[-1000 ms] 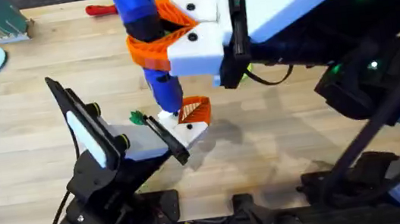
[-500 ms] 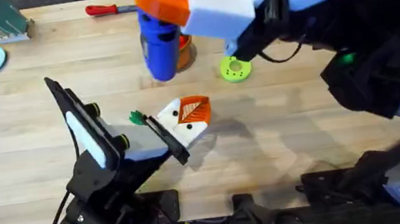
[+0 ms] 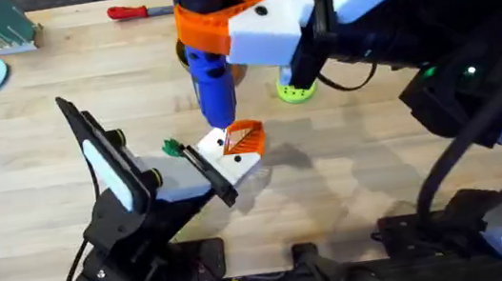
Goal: Pick up the gripper from the table and insert it into the empty holder that is missing its gripper. Then pick up a screw, insert it into the mounting hole, and use the screwdriver to tighten it. Finally, clean up the table by picking up the vegetable and placing it into the bucket.
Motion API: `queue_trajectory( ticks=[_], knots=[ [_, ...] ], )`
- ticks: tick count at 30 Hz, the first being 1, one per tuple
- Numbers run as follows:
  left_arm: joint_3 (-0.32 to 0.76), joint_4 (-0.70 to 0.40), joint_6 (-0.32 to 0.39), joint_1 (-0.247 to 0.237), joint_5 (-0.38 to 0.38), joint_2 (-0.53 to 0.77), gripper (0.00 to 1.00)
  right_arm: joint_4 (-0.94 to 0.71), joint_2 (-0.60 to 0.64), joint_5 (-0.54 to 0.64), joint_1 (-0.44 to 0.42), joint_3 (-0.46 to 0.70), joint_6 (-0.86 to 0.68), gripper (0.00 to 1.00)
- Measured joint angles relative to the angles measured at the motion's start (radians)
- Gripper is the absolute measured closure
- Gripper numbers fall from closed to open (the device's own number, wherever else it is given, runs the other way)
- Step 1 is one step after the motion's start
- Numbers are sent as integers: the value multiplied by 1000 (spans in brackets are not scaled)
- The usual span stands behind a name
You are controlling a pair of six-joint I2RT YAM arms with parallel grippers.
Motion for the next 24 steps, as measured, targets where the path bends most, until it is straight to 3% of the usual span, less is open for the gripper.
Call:
queue_trajectory(
  ticks=[12, 24],
  knots=[
    [0, 0, 0, 0, 0, 0, 988, 3, 25, -4, 54, 0, 13, 981],
    [0, 0, 0, 0, 0, 0, 988, 6, 47, -3, 53, 0, -14, 981]
  ],
)
